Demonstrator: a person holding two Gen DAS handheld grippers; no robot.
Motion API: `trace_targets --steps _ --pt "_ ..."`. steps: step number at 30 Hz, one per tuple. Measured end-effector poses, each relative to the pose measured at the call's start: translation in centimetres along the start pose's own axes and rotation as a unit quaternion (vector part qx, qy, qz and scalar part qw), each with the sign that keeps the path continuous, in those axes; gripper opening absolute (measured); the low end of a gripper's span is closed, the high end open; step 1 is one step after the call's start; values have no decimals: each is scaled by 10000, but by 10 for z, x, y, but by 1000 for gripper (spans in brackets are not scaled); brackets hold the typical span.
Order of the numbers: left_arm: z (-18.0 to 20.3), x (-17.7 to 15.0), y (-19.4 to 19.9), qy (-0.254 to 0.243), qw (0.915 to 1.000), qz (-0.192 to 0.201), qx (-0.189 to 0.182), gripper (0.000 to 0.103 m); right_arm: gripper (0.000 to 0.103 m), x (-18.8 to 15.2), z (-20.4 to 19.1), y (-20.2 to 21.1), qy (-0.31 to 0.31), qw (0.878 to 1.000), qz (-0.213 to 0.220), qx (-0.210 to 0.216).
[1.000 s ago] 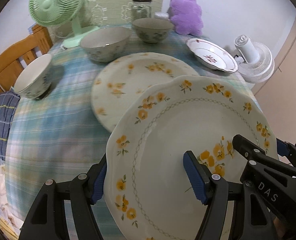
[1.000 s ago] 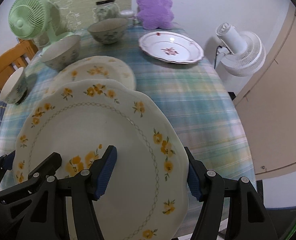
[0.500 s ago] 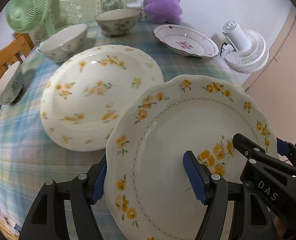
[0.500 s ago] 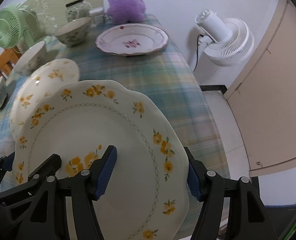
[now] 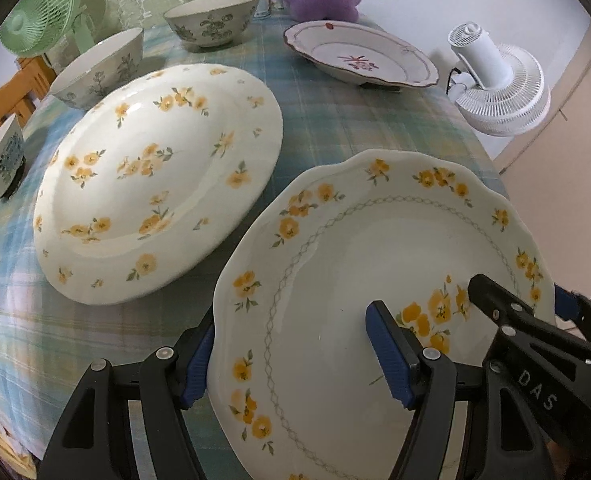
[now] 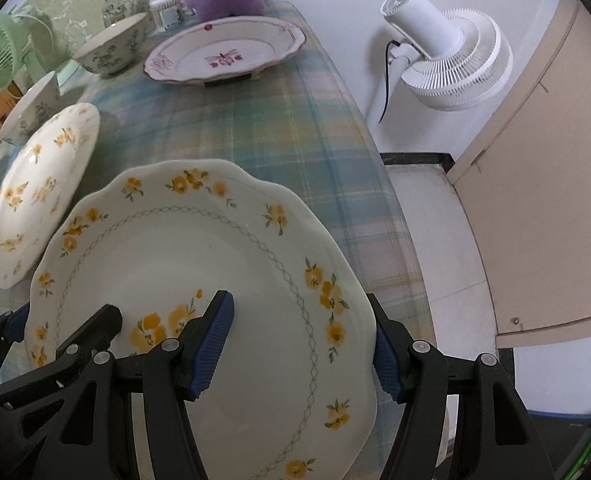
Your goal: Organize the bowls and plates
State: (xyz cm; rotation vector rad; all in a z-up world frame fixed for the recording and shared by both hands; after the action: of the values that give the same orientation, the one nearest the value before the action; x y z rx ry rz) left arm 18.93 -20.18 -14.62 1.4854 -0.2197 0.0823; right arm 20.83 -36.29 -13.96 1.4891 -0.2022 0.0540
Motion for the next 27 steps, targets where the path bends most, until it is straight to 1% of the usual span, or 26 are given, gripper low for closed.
trace_targets --steps 6,8,12,13,14,17,21,27 --pt "1 0 0 -8 10000 -21 52 73 68 -1 4 -4 -64 9999 -23 158" --pt "5 1 0 -127 9998 -105 100 75 68 -2 5 -4 -90 9999 -33 136" --pt "2 -4 5 -143 9998 -44 142 84 69 -8 9 2 -190 9998 -17 60" --pt "1 -5 8 -121 9998 -16 141 87 71 -10 10 5 -210 9998 21 35" --pt "-1 -6 10 -102 9998 -7 158 88 74 -11 10 8 -229 9997 60 3" --pt "-4 -8 18 -123 9999 -6 119 91 77 -15 11 18 -255 9995 200 -14" --pt "-9 -11 34 -110 9997 173 140 91 77 -18 9 34 -230 9990 373 30" --pt "-25 -15 64 -49 9987 513 -28 91 77 -24 -6 65 -173 9974 706 21"
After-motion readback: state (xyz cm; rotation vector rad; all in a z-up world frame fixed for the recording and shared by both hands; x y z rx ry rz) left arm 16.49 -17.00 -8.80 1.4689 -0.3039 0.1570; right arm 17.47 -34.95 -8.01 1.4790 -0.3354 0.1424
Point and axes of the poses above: each gripper's, at about its wrist camera, not at the fingertips, and y roughly against the way its jaws point, z to its right, x to its top, the point moved 1 cm from there along -y, roughly the way its jaws point, and after that the axes turned 10 degrees about -z, right-handed, at the moved point
